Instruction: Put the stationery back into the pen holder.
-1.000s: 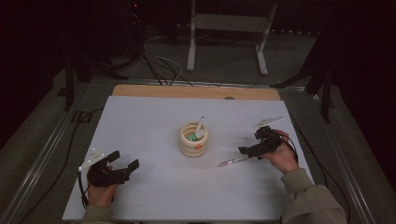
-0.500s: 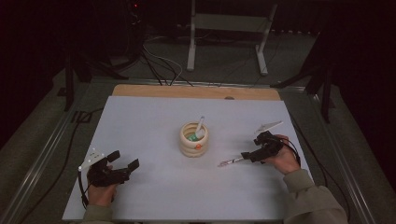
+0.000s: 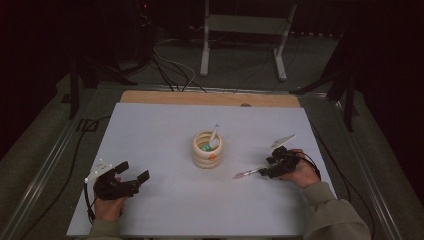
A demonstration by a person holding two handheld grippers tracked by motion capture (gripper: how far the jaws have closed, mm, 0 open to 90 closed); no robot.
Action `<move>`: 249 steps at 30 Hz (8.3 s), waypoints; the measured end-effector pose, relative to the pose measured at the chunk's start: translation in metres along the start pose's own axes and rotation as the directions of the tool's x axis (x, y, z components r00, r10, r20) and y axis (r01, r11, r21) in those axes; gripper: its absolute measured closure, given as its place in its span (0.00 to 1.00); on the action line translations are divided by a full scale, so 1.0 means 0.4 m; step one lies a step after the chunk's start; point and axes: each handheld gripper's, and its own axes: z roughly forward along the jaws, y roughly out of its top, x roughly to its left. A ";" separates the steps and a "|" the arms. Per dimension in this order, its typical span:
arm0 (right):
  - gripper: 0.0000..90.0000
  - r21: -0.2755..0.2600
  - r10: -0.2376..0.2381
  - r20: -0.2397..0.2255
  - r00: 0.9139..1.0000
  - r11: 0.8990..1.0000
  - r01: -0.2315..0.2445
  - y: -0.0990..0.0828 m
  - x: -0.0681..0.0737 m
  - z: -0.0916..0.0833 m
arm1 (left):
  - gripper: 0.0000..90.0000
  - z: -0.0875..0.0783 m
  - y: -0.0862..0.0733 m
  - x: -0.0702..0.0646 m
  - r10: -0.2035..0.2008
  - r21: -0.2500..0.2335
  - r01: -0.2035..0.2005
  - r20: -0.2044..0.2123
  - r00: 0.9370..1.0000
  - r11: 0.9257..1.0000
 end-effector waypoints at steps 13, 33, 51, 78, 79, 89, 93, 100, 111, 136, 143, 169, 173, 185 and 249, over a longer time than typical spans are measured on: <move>0.90 0.061 -0.066 0.035 0.997 0.996 0.063 -0.004 0.031 -0.018 | 0.00 0.000 -0.001 0.000 -0.003 0.002 0.003 -0.003 1.000 1.000; 0.90 -0.002 0.054 0.070 0.996 0.999 -0.054 -0.013 0.031 -0.055 | 0.00 0.003 -0.002 0.001 -0.005 0.005 0.005 -0.001 1.000 1.000; 0.90 -0.087 0.069 0.054 0.996 0.994 -0.064 -0.006 0.068 -0.108 | 0.00 0.002 -0.002 0.002 -0.006 0.003 0.006 -0.001 1.000 1.000; 0.90 -0.150 0.017 0.039 0.999 0.989 -0.011 0.052 0.133 -0.169 | 0.00 0.003 -0.002 0.001 -0.005 0.007 0.005 0.000 1.000 1.000; 0.90 -0.154 0.016 0.037 0.999 0.988 -0.010 0.055 0.135 -0.172 | 0.00 0.004 -0.002 0.000 -0.004 0.007 0.004 0.001 1.000 1.000; 0.90 -0.166 -0.012 0.031 0.999 0.986 0.017 0.079 0.153 -0.194 | 0.00 0.004 -0.002 0.000 -0.003 0.009 0.003 0.002 1.000 1.000; 0.90 -0.168 -0.024 0.032 0.999 0.985 0.030 0.089 0.159 -0.203 | 0.00 0.005 -0.002 0.000 -0.004 0.009 0.003 0.002 1.000 1.000; 0.90 -0.171 -0.040 0.032 0.999 0.984 0.045 0.108 0.166 -0.216 | 0.00 0.005 -0.003 0.000 -0.004 0.009 0.004 0.002 1.000 1.000; 0.90 -0.169 -0.065 0.039 0.997 0.983 0.071 0.140 0.178 -0.228 | 0.00 0.006 -0.003 0.000 -0.007 0.009 0.007 0.003 1.000 1.000; 0.90 -0.164 -0.109 0.042 0.993 0.980 0.114 0.227 0.198 -0.240 | 0.00 0.004 -0.002 0.002 -0.007 0.008 0.007 0.003 1.000 1.000; 0.90 -0.169 -0.112 0.043 0.993 0.979 0.118 0.243 0.197 -0.242 | 0.00 0.004 -0.002 0.002 -0.008 0.007 0.008 0.004 1.000 1.000; 0.90 -0.178 -0.126 0.044 0.991 0.975 0.132 0.318 0.200 -0.252 | 0.00 0.005 -0.003 0.002 -0.010 0.007 0.010 0.005 1.000 1.000; 0.90 -0.175 -0.126 0.042 0.991 0.976 0.131 0.321 0.201 -0.249 | 0.00 0.005 -0.003 0.003 -0.010 0.007 0.010 0.006 1.000 1.000; 0.90 -0.172 -0.132 0.034 0.991 0.976 0.136 0.344 0.201 -0.252 | 0.00 0.003 -0.003 0.004 -0.015 0.006 0.015 0.003 1.000 1.000; 0.89 -0.142 -0.100 -0.004 0.995 0.985 0.099 0.461 0.199 -0.190 | 0.00 0.006 -0.003 0.006 -0.014 0.008 0.014 0.006 1.000 1.000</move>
